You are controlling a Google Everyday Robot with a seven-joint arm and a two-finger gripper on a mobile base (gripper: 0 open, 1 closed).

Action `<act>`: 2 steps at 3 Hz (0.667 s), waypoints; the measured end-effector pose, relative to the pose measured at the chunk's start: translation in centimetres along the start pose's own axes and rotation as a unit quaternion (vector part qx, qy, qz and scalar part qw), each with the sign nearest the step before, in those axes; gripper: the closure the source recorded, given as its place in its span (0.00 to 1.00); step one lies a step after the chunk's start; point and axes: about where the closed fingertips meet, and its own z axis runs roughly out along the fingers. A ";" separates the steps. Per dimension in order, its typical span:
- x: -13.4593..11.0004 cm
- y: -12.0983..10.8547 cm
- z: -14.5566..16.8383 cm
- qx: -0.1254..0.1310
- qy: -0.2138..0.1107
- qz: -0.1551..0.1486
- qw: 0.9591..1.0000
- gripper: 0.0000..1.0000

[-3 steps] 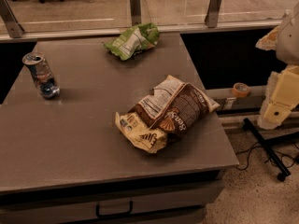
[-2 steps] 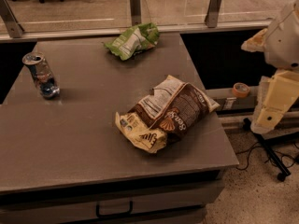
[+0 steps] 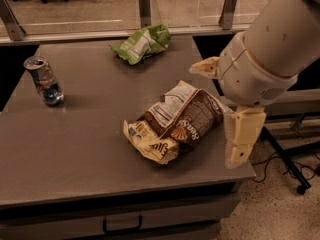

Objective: Pick brown chip bag

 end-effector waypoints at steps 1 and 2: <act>-2.3 -1.0 3.2 0.011 -0.048 -0.056 0.997 0.00; -3.1 -1.8 6.1 0.013 -0.075 -0.087 0.993 0.00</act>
Offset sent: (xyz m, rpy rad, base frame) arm 0.0367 0.0727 -0.0748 0.1600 -0.0483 0.2884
